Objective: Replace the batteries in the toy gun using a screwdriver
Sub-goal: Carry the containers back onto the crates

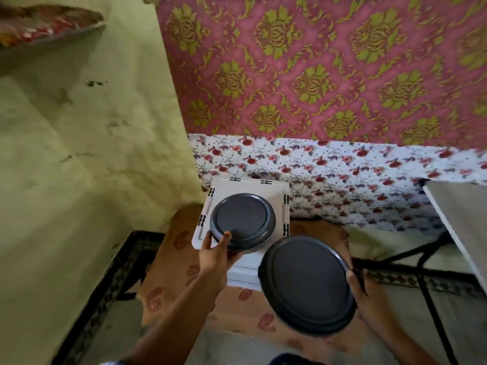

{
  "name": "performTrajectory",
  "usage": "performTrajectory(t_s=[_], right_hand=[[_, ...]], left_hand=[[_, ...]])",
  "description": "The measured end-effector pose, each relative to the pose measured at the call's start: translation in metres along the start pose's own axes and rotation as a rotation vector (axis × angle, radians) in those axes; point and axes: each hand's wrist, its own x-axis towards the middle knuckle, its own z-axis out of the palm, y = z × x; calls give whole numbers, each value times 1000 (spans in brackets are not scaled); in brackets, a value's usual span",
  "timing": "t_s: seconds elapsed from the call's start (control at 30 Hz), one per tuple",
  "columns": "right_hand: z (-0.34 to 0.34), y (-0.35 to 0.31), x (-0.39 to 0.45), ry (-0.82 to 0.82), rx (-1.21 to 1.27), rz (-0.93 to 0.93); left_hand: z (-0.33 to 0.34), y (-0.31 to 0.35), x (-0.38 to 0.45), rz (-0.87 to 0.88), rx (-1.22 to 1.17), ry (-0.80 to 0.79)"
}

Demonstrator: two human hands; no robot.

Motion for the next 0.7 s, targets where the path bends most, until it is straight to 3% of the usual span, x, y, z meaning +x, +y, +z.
performTrajectory(t_s=[0.13, 0.23, 0.4, 0.7], right_hand=[[20, -1, -23, -81, -3, 167], [31, -9, -44, -2, 2, 214], [48, -11, -79, -58, 14, 327], [82, -14, -104, -73, 8, 443]], left_hand=[[7, 13, 25, -86, 156, -59], [13, 16, 42, -152, 246, -109], [12, 16, 59, -219, 418, -246], [-40, -1, 25, -107, 891, -281]])
